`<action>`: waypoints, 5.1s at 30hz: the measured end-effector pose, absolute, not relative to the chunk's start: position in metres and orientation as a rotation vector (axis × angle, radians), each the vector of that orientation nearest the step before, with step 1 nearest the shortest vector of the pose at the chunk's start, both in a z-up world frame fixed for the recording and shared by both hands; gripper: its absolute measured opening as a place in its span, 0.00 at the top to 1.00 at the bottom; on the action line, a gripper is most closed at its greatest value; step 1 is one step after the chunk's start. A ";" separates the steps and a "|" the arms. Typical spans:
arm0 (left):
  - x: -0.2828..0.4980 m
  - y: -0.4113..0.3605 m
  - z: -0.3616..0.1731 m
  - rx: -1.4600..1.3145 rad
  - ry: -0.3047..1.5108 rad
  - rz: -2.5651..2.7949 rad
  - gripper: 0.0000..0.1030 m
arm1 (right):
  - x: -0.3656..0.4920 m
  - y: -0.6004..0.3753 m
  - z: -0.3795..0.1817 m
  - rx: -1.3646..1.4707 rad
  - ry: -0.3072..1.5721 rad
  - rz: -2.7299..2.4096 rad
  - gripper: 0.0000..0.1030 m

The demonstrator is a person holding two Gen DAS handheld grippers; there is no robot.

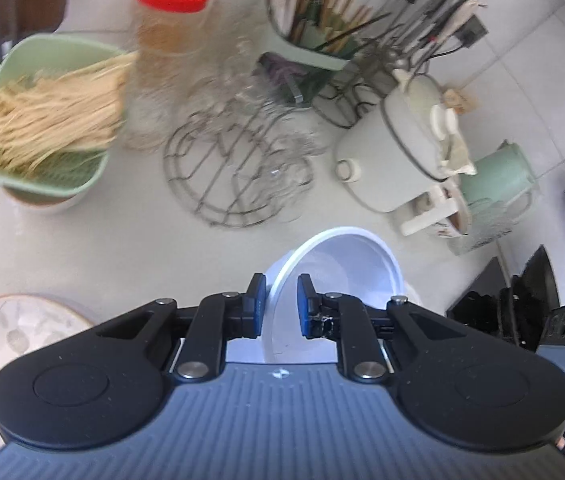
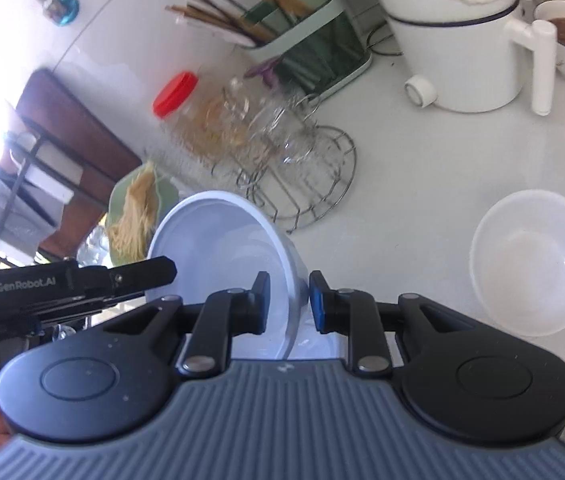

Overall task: Organize plates and bowls
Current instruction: 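Lower the pale-blue bowl into the white plastic bowl, then open both grippers and withdraw from the nested bowls, then move both grippers toward the white ceramic bowl beside the stove, then close both grippers on the rim of the white ceramic bowl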

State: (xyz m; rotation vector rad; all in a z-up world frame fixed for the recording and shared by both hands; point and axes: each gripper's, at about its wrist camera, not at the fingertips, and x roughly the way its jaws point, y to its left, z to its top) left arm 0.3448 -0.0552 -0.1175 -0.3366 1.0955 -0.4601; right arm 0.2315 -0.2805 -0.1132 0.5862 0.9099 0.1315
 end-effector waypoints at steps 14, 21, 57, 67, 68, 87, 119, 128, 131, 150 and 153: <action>0.328 -0.053 -0.180 -0.219 1.223 -0.372 0.81 | 0.238 -0.246 -0.156 0.484 1.075 0.123 0.77; 0.322 -0.051 -0.188 -0.218 1.225 -0.344 0.81 | 0.241 -0.239 -0.164 0.423 1.104 0.153 0.77; 0.290 -0.043 -0.076 -0.133 0.934 -0.410 0.64 | 0.198 -0.243 -0.057 0.344 0.784 0.092 0.75; 0.287 -0.045 -0.064 -0.109 0.894 -0.445 0.64 | 0.188 -0.237 -0.042 0.289 0.708 0.055 0.75; 0.288 -0.046 -0.064 -0.106 0.897 -0.448 0.64 | 0.187 -0.238 -0.042 0.292 0.704 0.049 0.75; 0.291 -0.088 -0.067 -0.031 0.920 -0.531 0.64 | 0.169 -0.274 -0.047 0.337 0.674 -0.067 0.75; 0.297 -0.198 -0.107 0.111 1.025 -0.642 0.59 | 0.137 -0.367 -0.086 0.388 0.723 -0.316 0.75; 0.307 -0.228 -0.129 0.130 1.053 -0.672 0.48 | 0.144 -0.398 -0.107 0.412 0.759 -0.363 0.43; 0.313 -0.239 -0.136 0.123 1.068 -0.683 0.45 | 0.147 -0.409 -0.113 0.426 0.767 -0.363 0.44; 0.345 -0.294 -0.200 -0.003 1.260 -0.687 0.46 | 0.168 -0.447 -0.168 0.422 0.912 -0.265 0.45; 0.348 -0.298 -0.211 -0.021 1.293 -0.685 0.46 | 0.173 -0.451 -0.177 0.430 0.930 -0.254 0.48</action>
